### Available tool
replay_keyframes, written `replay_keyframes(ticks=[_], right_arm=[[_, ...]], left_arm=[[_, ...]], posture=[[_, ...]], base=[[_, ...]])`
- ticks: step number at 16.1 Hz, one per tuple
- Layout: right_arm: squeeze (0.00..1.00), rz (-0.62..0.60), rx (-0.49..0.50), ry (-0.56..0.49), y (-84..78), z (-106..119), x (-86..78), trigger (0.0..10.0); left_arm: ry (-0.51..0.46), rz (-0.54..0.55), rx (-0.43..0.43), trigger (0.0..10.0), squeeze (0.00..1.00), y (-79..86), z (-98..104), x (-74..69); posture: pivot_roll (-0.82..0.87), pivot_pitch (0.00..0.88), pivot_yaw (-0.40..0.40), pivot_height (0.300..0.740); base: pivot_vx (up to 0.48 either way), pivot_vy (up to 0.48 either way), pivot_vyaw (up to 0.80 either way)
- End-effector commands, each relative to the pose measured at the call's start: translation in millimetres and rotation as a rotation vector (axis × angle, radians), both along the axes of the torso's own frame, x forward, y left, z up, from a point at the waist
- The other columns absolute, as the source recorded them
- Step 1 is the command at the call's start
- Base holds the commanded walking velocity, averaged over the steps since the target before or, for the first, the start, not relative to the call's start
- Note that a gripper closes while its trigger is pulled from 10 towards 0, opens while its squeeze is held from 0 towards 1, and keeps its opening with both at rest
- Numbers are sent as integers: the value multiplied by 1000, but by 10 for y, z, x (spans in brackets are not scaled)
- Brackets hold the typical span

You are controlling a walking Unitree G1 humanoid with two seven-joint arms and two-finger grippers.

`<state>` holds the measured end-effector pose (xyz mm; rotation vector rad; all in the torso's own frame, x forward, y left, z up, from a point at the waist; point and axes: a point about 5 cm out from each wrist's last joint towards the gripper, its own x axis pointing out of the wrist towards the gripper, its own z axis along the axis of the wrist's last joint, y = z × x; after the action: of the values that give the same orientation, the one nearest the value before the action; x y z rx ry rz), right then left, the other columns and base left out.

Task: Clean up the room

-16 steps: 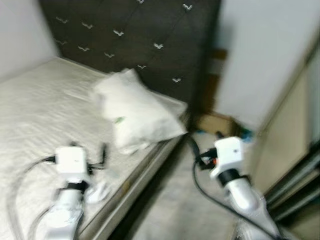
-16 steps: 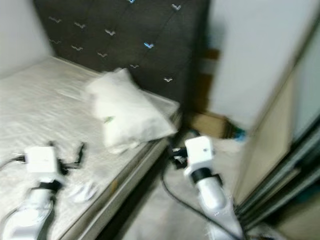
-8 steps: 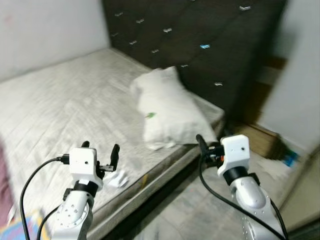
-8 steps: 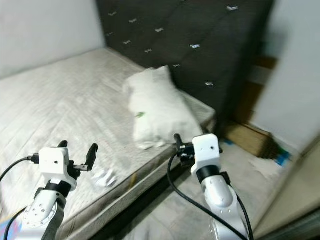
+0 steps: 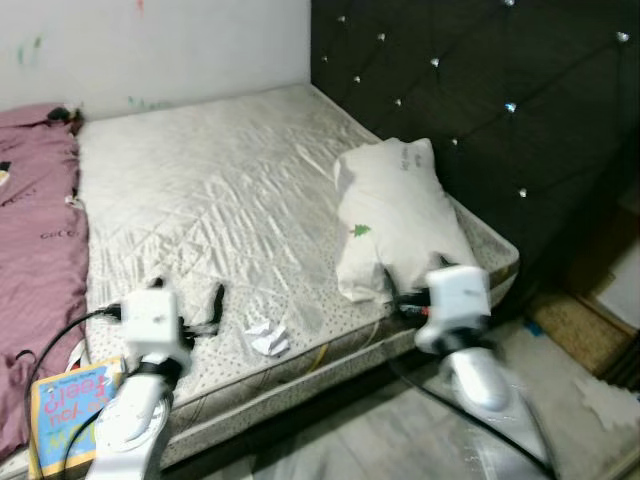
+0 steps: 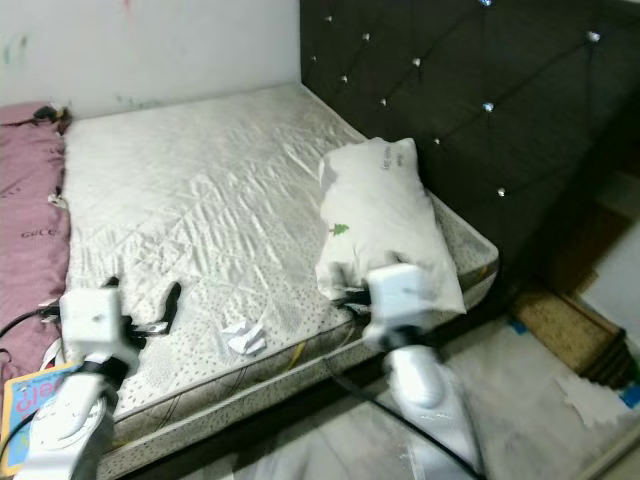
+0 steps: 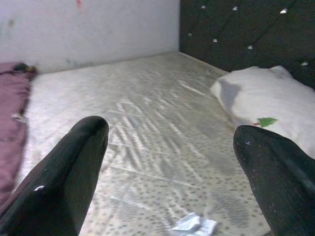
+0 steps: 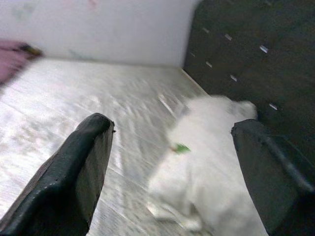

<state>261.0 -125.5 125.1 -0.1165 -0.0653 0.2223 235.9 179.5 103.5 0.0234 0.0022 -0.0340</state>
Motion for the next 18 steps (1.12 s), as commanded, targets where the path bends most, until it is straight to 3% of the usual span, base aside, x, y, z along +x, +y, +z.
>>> replay_keyframes(ticks=[1, 7, 10, 18], right_arm=[[0, -23, -15, 11, -91, -25, -10, 10000], [0, -15, -4, 6, -78, -20, 5, 10000], [0, -12, 70, 10, -70, -11, 23, 10000], [0, -18, 51, -7, -87, 12, 86, 10000]], left_arm=[[-6, -18, -10, 10000, 0, -45, 15, -1], [-12, -23, -14, 10000, 0, -56, 26, -2], [-23, -69, -25, 10000, 0, -102, 45, -8], [-16, -108, -67, 10000, 0, -174, 31, 2]], posture=[[5, 48, -23, 740], [7, 46, -27, 740], [13, 36, -29, 740], [13, 30, -30, 740]], base=[[0, 0, 800], [0, 0, 800], [0, 0, 0], [30, 0, 0]])
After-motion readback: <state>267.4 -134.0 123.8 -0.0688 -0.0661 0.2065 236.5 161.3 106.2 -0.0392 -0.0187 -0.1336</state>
